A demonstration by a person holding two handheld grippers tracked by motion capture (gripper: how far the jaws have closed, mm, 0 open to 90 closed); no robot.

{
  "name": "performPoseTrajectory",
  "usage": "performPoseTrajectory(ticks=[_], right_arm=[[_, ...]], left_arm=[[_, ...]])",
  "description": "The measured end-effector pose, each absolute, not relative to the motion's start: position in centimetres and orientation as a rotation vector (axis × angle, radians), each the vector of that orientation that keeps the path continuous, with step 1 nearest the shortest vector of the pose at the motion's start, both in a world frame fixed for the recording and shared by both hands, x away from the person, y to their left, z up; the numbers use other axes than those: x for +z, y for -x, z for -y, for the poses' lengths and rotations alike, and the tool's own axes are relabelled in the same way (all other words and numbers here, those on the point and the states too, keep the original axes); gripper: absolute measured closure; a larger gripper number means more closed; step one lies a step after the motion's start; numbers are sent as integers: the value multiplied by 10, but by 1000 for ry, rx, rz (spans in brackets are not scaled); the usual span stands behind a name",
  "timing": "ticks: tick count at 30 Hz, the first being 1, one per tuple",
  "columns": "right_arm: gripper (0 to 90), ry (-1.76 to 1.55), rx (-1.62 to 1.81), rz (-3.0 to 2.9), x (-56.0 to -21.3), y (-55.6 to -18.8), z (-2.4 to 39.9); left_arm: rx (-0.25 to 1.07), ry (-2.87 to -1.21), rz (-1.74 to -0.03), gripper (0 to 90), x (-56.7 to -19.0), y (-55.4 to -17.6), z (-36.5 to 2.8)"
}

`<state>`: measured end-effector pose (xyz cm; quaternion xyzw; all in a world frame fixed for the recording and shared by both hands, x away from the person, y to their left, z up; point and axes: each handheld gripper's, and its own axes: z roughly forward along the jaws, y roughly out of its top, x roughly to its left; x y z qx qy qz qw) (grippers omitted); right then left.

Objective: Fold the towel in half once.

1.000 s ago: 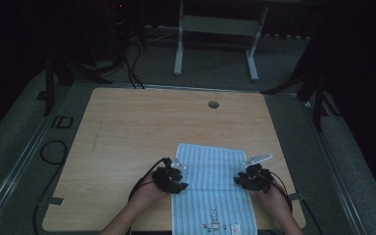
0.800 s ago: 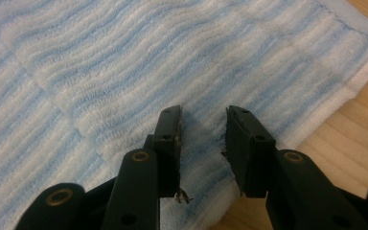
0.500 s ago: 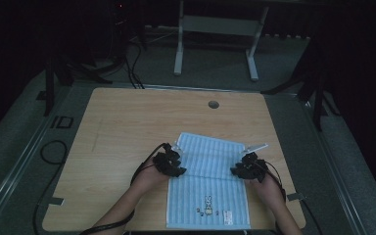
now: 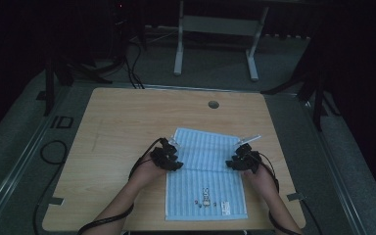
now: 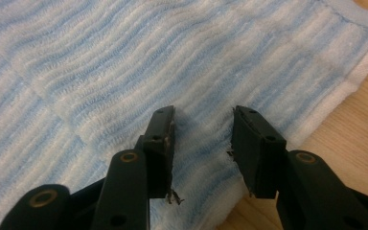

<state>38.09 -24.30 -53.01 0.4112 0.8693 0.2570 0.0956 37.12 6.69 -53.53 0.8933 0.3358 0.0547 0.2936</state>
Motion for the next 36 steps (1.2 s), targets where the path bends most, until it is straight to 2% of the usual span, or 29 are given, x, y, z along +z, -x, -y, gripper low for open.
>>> performPoseTrajectory(ticks=[6,7,9,15,16,18,19,22,27,36], right_arm=[[548,-1237,781,-2592,-527,-381,244],[538,-1221,800,-2592,-521,-381,246],[526,-1231,843,-2572,-510,-383,250],[519,-1277,811,-2512,-487,-411,264],[519,-1303,801,-2505,-486,-417,266],[519,-1313,793,-2498,-485,-423,268],[508,-1353,782,-2483,-486,-435,271],[494,-1399,753,-2474,-491,-452,273],[487,-1482,680,-2450,-507,-474,275],[492,-1508,665,-2454,-520,-482,268]], left_arm=[[133,-2403,-902,588,-529,-371,-63],[139,-2406,-894,537,-526,-371,-63],[173,-2392,-906,515,-518,-375,-64],[203,-2346,-991,491,-507,-399,-69],[202,-2338,-1028,491,-508,-412,-70],[202,-2338,-1028,490,-508,-412,-70],[195,-2342,-1060,459,-513,-432,-72],[202,-2331,-1074,433,-515,-441,-72],[264,-2262,-1153,408,-511,-465,-73],[284,-2286,-1244,411,-527,-483,-63]])
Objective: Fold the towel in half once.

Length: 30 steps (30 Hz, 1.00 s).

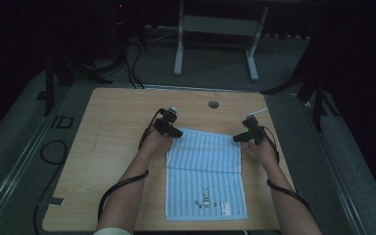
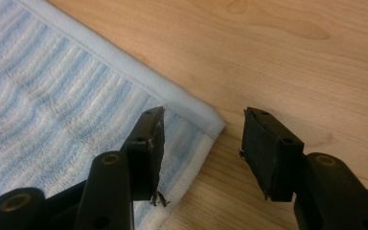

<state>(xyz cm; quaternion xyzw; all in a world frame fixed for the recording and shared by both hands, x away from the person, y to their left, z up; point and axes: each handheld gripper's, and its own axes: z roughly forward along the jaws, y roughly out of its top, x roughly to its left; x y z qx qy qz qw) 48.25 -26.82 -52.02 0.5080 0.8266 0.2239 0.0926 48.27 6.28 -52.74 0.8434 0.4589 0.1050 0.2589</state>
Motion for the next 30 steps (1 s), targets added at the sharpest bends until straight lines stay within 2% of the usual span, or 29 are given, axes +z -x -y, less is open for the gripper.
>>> performPoseTrajectory(ticks=[7,8,9,10,11,13,14,18,23,24,25,27,29,30], right_arm=[[549,-1434,567,-2486,-527,-479,261],[669,-1410,564,-2494,-526,-478,258],[726,-1406,565,-2499,-526,-477,257],[726,-1406,565,-2499,-526,-477,257],[817,-1376,560,-2520,-525,-475,253],[833,-1340,535,-2527,-525,-474,249],[838,-1323,529,-2523,-525,-474,248],[845,-1315,566,-2493,-520,-473,251],[845,-1318,662,-2442,-493,-477,255],[845,-1284,695,-2424,-474,-479,253],[845,-1277,711,-2414,-466,-480,252],[845,-1262,769,-2387,-444,-481,252],[845,-1243,809,-2353,-422,-482,253],[844,-1230,837,-2329,-406,-482,254]], left_arm=[[294,-2284,-1206,432,-538,-483,-50],[315,-2300,-1174,517,-538,-482,-42],[315,-2300,-1174,557,-538,-482,-42],[314,-2297,-1167,557,-538,-481,-41],[283,-2291,-1144,704,-538,-481,-39],[245,-2275,-1149,820,-537,-480,-39],[243,-2258,-1143,842,-536,-479,-40],[223,-2194,-1135,860,-525,-477,-47],[229,-2137,-1107,865,-499,-476,-55],[264,-2108,-1088,865,-479,-475,-58],[264,-2108,-1088,864,-479,-475,-58],[301,-2049,-1061,864,-446,-473,-66],[313,-2041,-1049,864,-438,-472,-68],[362,-2000,-1010,864,-411,-467,-74]])
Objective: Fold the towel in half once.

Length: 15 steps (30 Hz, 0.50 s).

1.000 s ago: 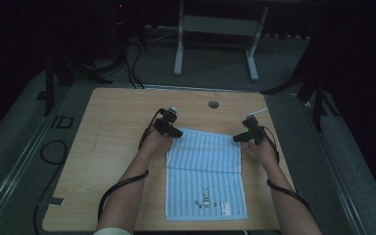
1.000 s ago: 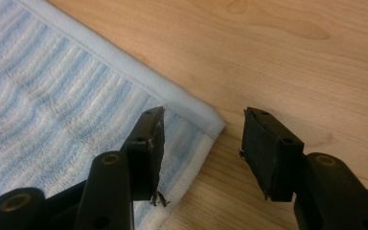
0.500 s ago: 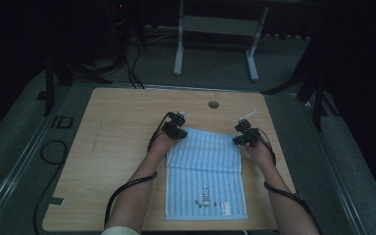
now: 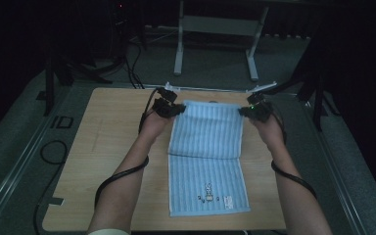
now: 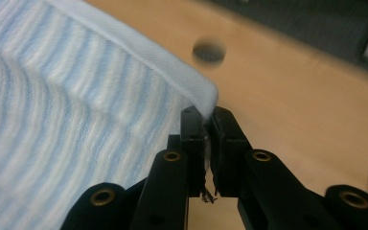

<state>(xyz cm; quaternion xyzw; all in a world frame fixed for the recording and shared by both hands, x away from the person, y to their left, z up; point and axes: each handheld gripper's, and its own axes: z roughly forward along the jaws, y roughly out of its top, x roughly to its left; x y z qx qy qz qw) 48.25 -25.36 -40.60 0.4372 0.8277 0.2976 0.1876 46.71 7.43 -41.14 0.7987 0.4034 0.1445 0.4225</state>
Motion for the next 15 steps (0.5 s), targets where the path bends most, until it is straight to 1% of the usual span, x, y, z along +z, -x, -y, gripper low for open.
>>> performPoseTrajectory(ticks=[1,2,4,5,7,10,11,12,14,15], right_arm=[[844,-1230,837,-2329,-406,-482,254],[844,-1196,878,-2295,-380,-482,255],[844,-1162,929,-2264,-356,-478,257],[844,-1146,956,-2255,-345,-475,257],[844,-1114,1013,-2242,-331,-466,259],[844,-1094,1065,-2258,-329,-452,263],[844,-1082,1062,-2269,-333,-448,263],[844,-1066,1052,-2281,-337,-442,264],[844,-1063,1055,-2301,-350,-432,266],[844,-1055,1057,-2312,-357,-426,267]], left_arm=[[362,-2000,-1010,864,-411,-467,-74],[392,-1967,-984,863,-391,-461,-80],[406,-1941,-958,862,-374,-453,-85],[393,-1918,-954,862,-368,-449,-88],[400,-1909,-932,862,-362,-439,-90],[377,-1931,-909,861,-369,-425,-91],[377,-1931,-909,861,-369,-425,-91],[351,-1951,-899,861,-380,-415,-92],[317,-1938,-894,861,-393,-403,-93],[315,-1962,-887,861,-399,-398,-94]])
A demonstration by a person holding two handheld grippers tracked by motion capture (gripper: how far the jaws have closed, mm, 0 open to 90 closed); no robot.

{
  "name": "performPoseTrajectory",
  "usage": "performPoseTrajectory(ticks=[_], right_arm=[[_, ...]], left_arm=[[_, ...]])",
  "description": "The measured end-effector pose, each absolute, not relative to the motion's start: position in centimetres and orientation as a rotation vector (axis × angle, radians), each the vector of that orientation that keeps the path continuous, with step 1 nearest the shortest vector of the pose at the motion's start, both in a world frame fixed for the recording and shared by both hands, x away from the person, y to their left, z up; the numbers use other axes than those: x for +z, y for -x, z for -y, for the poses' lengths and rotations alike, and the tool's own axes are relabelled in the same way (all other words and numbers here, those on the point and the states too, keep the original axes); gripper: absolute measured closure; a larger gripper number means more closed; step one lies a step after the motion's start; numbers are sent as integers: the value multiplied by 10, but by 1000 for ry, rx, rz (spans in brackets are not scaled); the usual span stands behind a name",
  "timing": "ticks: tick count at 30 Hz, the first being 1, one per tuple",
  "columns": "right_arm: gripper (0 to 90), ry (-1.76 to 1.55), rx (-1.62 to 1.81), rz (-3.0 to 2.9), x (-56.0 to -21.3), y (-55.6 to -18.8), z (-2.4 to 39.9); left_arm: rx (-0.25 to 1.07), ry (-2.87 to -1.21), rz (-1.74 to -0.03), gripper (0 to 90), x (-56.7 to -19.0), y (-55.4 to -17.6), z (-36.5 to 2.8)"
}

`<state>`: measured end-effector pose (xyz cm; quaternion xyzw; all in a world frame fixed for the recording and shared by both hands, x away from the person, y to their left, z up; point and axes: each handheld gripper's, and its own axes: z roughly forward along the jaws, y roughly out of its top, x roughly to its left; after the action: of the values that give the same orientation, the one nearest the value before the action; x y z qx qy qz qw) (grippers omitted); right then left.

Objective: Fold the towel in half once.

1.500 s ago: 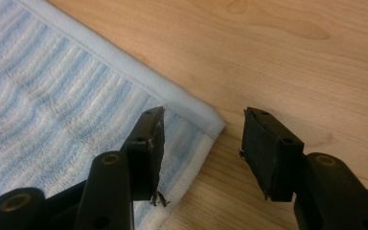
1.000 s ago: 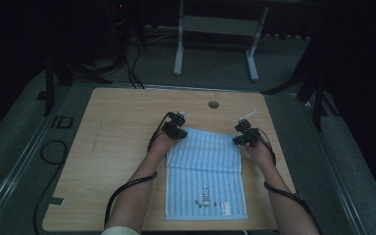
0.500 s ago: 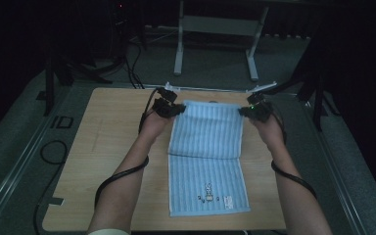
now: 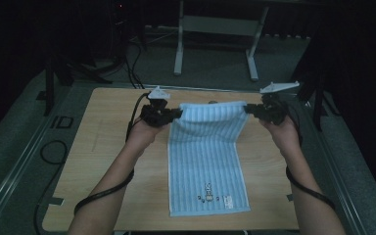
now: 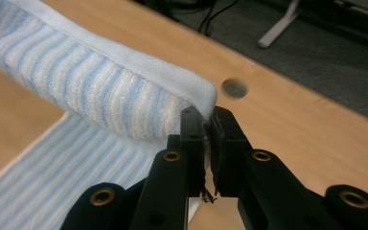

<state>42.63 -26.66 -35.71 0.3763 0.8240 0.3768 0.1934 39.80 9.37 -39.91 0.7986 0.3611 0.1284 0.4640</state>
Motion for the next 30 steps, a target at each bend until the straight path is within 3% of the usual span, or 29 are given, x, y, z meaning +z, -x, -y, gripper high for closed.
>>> performPoseTrajectory(ticks=[15,30], right_arm=[[843,-1020,1076,-2459,-441,-349,283],[843,-1115,1032,-2602,-512,-329,292]], left_arm=[[143,-1980,-850,855,-470,-326,-97],[-6,-2048,-950,849,-539,-299,-88]])
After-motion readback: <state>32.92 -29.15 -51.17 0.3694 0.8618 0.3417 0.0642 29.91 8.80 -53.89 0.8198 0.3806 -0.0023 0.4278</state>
